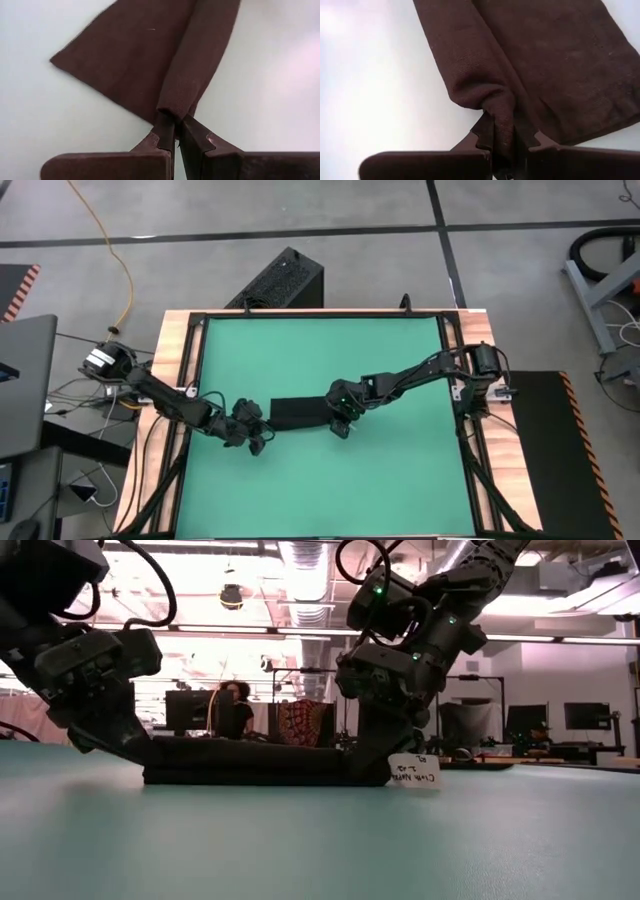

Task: Roll towel
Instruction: Roll the black towel

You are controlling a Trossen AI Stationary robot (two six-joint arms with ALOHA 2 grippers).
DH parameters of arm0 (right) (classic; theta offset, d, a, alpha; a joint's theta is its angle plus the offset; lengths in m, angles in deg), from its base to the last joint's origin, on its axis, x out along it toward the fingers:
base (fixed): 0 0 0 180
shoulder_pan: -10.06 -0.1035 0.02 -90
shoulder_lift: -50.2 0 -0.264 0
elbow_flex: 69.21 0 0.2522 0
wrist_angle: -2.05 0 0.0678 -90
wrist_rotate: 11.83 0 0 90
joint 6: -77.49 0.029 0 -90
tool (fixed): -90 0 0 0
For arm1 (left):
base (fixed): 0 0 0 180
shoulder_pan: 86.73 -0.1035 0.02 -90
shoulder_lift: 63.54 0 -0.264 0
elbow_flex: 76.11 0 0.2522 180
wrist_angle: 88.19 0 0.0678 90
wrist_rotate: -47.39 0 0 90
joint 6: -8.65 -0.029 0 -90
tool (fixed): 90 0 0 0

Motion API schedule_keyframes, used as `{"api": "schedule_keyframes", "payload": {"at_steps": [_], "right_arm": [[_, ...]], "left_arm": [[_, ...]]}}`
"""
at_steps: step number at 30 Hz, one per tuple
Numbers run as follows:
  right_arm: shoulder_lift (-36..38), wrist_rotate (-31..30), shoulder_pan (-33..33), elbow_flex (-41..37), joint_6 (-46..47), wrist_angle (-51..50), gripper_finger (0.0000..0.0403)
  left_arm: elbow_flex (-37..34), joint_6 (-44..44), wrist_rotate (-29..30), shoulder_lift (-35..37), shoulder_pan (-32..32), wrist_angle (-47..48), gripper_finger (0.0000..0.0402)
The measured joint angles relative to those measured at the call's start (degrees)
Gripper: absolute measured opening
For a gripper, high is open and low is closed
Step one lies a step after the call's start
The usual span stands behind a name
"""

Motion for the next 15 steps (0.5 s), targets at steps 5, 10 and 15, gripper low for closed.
{"api": "schedule_keyframes", "payload": {"at_steps": [5, 10, 15], "right_arm": [[-0.1, -0.2, 0.1, 0.0, 0.0, 0.0, 0.0041], [-0.2, -0.2, 0.2, 0.0, -0.1, 1.1, 0.0041], [-0.2, -0.3, 0.2, -0.2, -0.3, 1.6, 0.0041]], "left_arm": [[0.0, -1.2, -0.6, 3.9, 1.2, 0.3, 0.0002], [0.0, 0.0, -0.2, 10.5, 2.0, 5.7, 0.0002], [0.0, 3.5, -2.7, 14.6, 2.2, 13.7, 0.0001]]}}
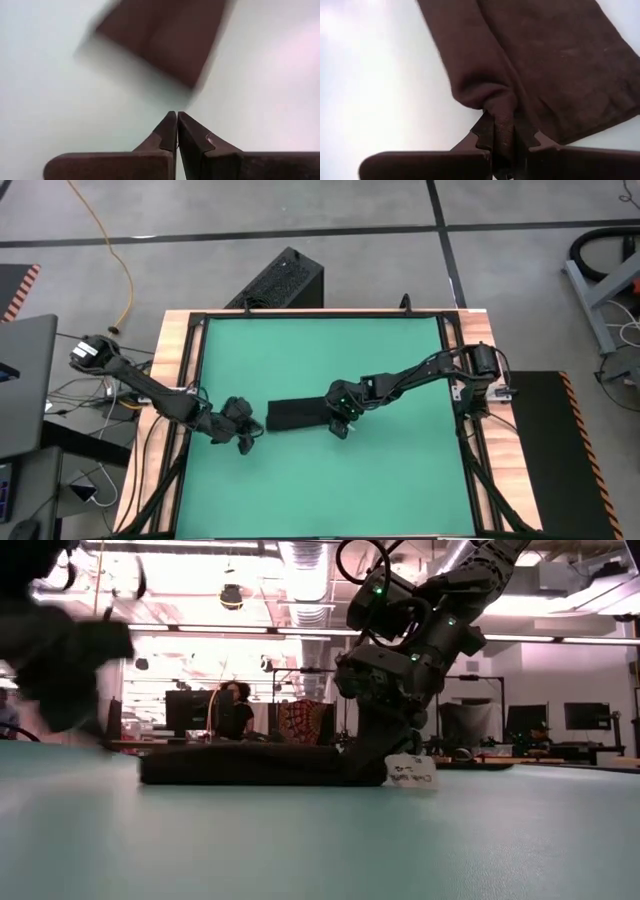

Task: Roll towel
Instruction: Roll the black towel

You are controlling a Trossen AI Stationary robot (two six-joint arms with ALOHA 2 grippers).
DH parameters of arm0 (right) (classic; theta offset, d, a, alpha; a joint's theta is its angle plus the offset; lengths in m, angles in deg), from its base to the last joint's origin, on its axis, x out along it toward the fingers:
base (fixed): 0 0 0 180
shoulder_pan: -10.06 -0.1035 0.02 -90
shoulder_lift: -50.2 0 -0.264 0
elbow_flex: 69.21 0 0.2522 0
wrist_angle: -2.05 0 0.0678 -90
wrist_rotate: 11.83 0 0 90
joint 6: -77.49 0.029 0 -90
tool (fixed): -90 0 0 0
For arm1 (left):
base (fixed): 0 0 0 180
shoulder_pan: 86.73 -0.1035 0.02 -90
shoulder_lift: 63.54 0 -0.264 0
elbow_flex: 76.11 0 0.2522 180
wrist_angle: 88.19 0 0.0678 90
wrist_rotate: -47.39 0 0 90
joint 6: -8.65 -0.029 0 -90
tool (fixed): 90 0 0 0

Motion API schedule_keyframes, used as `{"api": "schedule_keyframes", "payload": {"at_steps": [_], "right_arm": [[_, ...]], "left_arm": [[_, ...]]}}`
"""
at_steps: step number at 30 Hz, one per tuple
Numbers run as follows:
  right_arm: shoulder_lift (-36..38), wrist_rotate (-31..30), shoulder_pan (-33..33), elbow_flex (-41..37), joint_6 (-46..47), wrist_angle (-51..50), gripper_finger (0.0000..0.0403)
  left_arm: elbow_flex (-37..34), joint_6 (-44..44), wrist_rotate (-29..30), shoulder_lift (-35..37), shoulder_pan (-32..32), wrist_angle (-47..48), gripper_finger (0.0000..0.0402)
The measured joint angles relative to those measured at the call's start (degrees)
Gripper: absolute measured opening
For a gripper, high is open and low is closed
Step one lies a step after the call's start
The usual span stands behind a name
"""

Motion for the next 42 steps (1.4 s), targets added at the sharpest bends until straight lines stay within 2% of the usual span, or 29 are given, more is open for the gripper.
{"api": "schedule_keyframes", "payload": {"at_steps": [2, 5, 7, 12, 16, 19, 21, 25, 30, 36, 42], "right_arm": [[0.0, -0.1, 0.0, -0.1, 0.0, -0.7, 0.0041], [0.0, -0.1, 0.0, -0.1, -0.1, -0.9, 0.0041], [0.0, -0.1, 0.0, -0.1, -0.2, -0.9, 0.0041], [0.0, -0.1, 0.0, -0.1, -0.4, -0.9, 0.0041], [0.0, -0.1, 0.0, -0.1, -1.1, -0.9, 0.0041], [0.0, -0.1, 0.0, -0.1, -1.2, -0.9, 0.0041], [0.0, -0.1, 0.0, -0.1, -1.4, -0.9, 0.0041], [0.0, -0.1, 0.1, -0.1, -1.5, -0.8, 0.0041], [0.0, -0.1, 0.1, -0.1, -1.8, -0.7, 0.0041], [0.0, 0.0, 0.1, -0.1, -1.8, -0.6, 0.0041], [0.0, 0.0, 0.1, -0.1, -3.1, 0.0, 0.0046]], "left_arm": [[-0.4, 1.9, -3.2, -0.3, 0.1, 4.4, 0.0001], [0.0, 4.3, -8.1, -1.1, 0.0, 5.7, 0.0001], [-0.2, 3.9, -7.1, -1.7, 0.7, 5.8, 0.0001], [1.1, -6.9, 6.6, -1.4, 3.6, -3.5, 0.0000], [2.4, -19.9, 21.9, -1.6, 7.0, -11.2, 0.0000], [2.5, -27.1, 26.2, -4.4, 7.0, -14.9, 0.0000], [2.5, -29.9, 25.7, -7.5, 5.8, -17.8, 0.0000], [2.5, -35.7, 20.2, -15.0, 4.0, -27.8, 0.0000], [2.5, -36.7, 18.6, -23.0, 2.4, -33.5, 0.0000], [2.5, -33.9, 18.7, -28.9, -0.4, -34.0, 0.0000], [2.5, -31.7, 16.3, -31.5, -2.1, -34.0, 0.0000]]}}
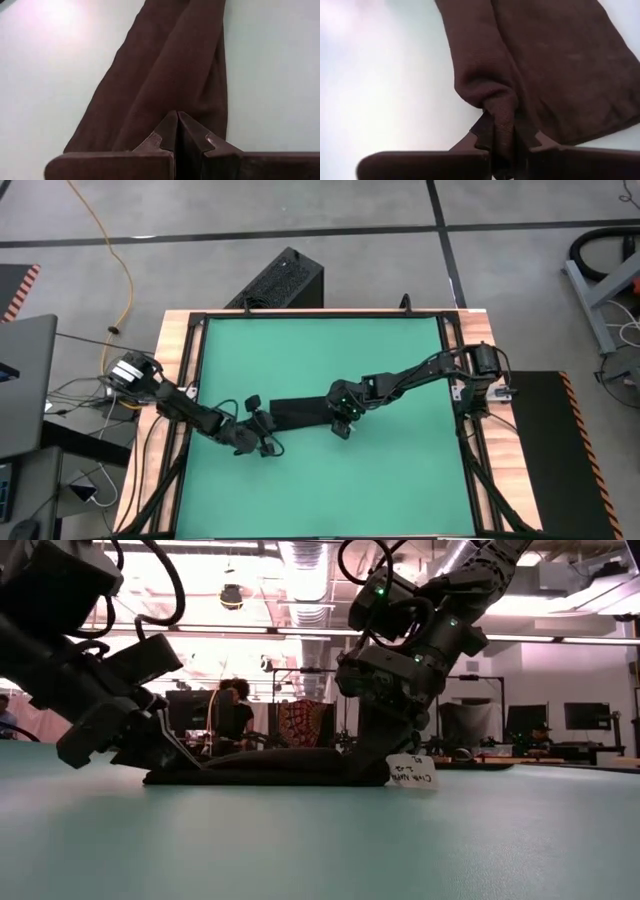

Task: Roll towel
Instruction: Roll the black towel

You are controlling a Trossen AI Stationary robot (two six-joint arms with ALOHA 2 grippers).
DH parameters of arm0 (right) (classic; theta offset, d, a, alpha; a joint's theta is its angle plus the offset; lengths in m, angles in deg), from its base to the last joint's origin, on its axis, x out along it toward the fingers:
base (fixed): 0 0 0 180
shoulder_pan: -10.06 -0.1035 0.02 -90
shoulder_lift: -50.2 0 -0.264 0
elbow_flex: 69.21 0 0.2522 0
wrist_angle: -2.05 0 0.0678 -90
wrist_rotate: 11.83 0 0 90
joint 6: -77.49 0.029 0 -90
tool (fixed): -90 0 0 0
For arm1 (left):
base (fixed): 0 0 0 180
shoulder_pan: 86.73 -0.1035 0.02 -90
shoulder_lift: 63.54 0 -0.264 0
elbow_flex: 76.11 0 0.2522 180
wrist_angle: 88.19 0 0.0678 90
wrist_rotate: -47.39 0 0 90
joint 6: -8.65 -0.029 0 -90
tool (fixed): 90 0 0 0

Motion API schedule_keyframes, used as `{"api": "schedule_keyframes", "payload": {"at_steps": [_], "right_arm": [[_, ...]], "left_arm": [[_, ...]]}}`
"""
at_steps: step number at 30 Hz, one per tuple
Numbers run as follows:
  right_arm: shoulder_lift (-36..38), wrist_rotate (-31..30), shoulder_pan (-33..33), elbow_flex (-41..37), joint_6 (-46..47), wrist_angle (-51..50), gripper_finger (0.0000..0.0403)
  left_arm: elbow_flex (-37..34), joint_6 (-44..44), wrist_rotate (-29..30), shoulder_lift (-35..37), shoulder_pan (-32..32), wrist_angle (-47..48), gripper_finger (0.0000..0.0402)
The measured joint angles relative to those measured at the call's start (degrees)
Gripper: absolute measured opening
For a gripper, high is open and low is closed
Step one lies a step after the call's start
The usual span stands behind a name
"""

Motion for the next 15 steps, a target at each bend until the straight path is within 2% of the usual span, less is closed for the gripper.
{"api": "schedule_keyframes", "payload": {"at_steps": [4, 10, 15], "right_arm": [[0.3, -0.1, -1.2, 0.0, -4.8, 2.6, 0.0082], [2.3, -0.9, -2.1, 0.5, -5.8, 2.3, 0.0170], [5.2, -5.8, -1.9, 0.5, -5.9, 0.3, 0.0218]], "left_arm": [[0.0, 1.3, -0.4, 0.0, -0.2, 1.7, 0.0000], [0.0, 4.0, -1.9, 0.0, -0.2, 5.0, 0.0000], [0.0, 4.3, -2.4, 0.0, -0.2, 5.5, 0.0000]]}}
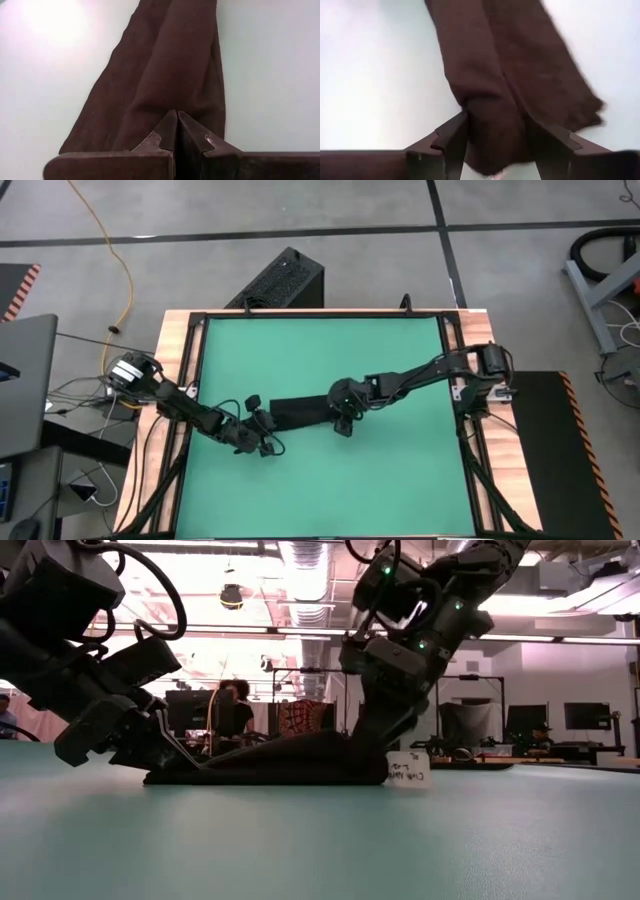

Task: Roll towel
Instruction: Roll the black towel

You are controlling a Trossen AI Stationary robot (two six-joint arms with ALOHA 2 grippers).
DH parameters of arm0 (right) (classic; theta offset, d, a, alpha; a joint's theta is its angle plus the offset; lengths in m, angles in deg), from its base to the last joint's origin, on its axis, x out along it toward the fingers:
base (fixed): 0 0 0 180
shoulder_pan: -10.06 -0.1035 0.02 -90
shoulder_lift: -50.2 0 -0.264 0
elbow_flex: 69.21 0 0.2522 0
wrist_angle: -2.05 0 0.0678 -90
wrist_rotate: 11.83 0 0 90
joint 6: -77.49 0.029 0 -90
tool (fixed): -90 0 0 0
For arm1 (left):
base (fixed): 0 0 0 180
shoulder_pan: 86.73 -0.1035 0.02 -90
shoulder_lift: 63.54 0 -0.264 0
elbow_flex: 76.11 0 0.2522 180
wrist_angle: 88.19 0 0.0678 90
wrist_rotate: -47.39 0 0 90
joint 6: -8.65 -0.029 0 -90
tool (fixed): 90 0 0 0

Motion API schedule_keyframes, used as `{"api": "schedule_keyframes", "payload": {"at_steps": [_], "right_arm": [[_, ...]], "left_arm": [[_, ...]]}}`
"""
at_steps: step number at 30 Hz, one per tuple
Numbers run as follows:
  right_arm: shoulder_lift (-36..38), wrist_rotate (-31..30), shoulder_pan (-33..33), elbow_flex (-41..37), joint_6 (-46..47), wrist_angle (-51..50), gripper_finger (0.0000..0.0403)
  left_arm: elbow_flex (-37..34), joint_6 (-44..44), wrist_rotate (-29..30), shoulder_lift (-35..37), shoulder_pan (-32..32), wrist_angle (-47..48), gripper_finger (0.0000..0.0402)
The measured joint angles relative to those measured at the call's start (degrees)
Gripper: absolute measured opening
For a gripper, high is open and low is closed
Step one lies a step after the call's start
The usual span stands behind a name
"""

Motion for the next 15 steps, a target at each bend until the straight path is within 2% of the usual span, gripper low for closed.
{"api": "schedule_keyframes", "payload": {"at_steps": [6, 10, 12, 15], "right_arm": [[5.6, -2.8, 0.0, 0.0, -1.8, -5.3, 0.0219], [9.0, -7.5, -1.3, -0.2, -3.3, -7.7, 0.0206], [9.7, -9.5, -2.7, -0.3, -5.2, -4.7, 0.0189], [8.9, -9.1, -4.8, -0.2, -7.4, 0.9, 0.0140]], "left_arm": [[0.0, 0.3, -0.4, 0.0, 0.0, 0.5, 0.0000], [0.0, 0.4, -0.5, 0.0, 0.0, 0.6, 0.0000], [0.0, 0.3, -0.5, 0.0, 0.0, 0.6, 0.0000], [0.0, 0.3, -0.5, 0.0, 0.0, 0.7, 0.0000]]}}
